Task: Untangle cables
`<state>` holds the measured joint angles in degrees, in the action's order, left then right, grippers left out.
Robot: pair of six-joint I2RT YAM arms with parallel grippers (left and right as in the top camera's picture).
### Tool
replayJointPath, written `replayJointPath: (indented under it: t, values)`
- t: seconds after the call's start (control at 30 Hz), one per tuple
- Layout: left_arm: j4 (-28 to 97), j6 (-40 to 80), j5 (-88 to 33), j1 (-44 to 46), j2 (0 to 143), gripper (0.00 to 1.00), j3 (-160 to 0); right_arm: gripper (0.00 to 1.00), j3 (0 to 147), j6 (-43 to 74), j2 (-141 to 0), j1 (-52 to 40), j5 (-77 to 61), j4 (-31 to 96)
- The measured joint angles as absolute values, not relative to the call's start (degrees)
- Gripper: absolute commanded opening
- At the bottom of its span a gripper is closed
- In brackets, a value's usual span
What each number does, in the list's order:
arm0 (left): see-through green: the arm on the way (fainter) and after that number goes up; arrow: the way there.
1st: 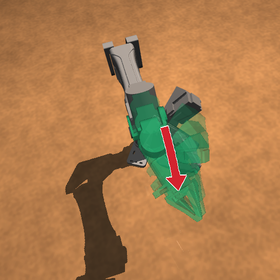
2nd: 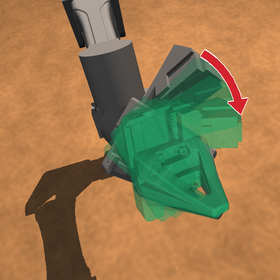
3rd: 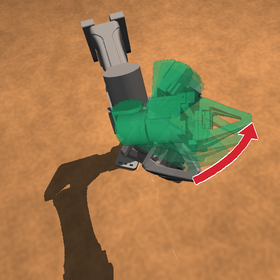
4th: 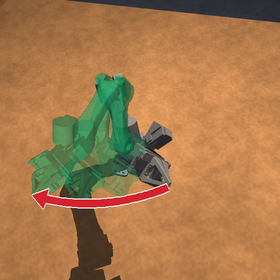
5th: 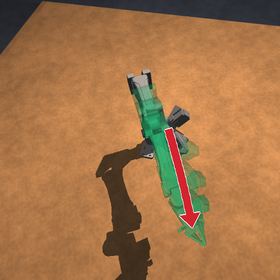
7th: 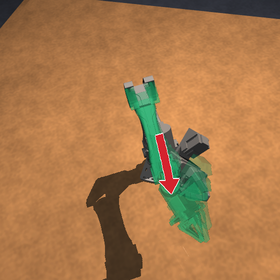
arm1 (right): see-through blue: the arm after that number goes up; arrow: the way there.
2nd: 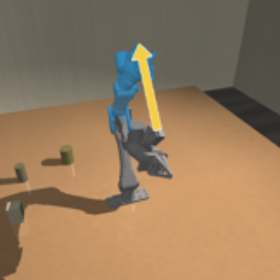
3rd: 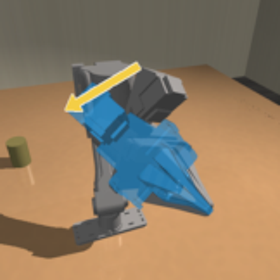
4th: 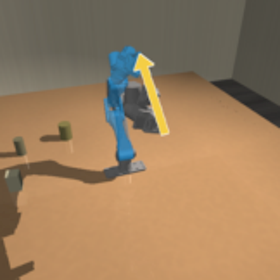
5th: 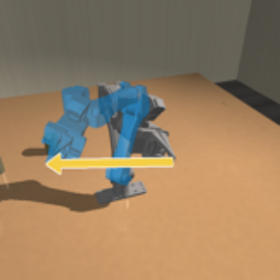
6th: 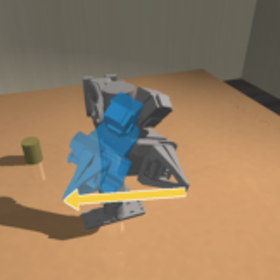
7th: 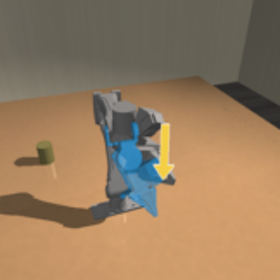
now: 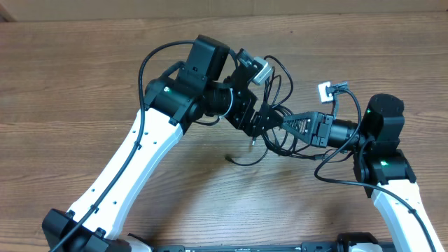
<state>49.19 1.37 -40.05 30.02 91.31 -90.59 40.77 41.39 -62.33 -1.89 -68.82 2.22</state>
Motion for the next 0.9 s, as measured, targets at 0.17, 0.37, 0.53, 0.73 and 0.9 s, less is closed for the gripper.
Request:
replayJointPath:
  t: [0.17, 0.37, 0.53, 0.73, 0.9]
  values:
    - [47.8, 1.5, -38.3, 30.0, 91.3, 1.00, -90.6, 0.04, 40.8, 41.6, -62.3, -1.9, -71.0, 2.2]
    - [47.4, 2.1, -36.9, 30.0, 91.3, 0.91, -90.6, 0.04, 40.8, 41.3, -62.3, -1.9, -73.5, 2.0]
    - [47.1, 3.3, -35.4, 30.0, 91.3, 0.82, -90.6, 0.04, 40.8, 41.3, -62.3, -1.9, -75.5, -0.3]
    - [47.0, 4.3, -35.3, 30.1, 91.3, 0.76, -90.6, 0.04, 40.8, 41.3, -62.3, -1.9, -76.3, -1.4]
    - [46.1, 4.6, -35.3, 30.4, 91.7, 0.61, -90.6, 0.04, 40.8, 41.3, -62.3, -2.2, -76.7, -2.2]
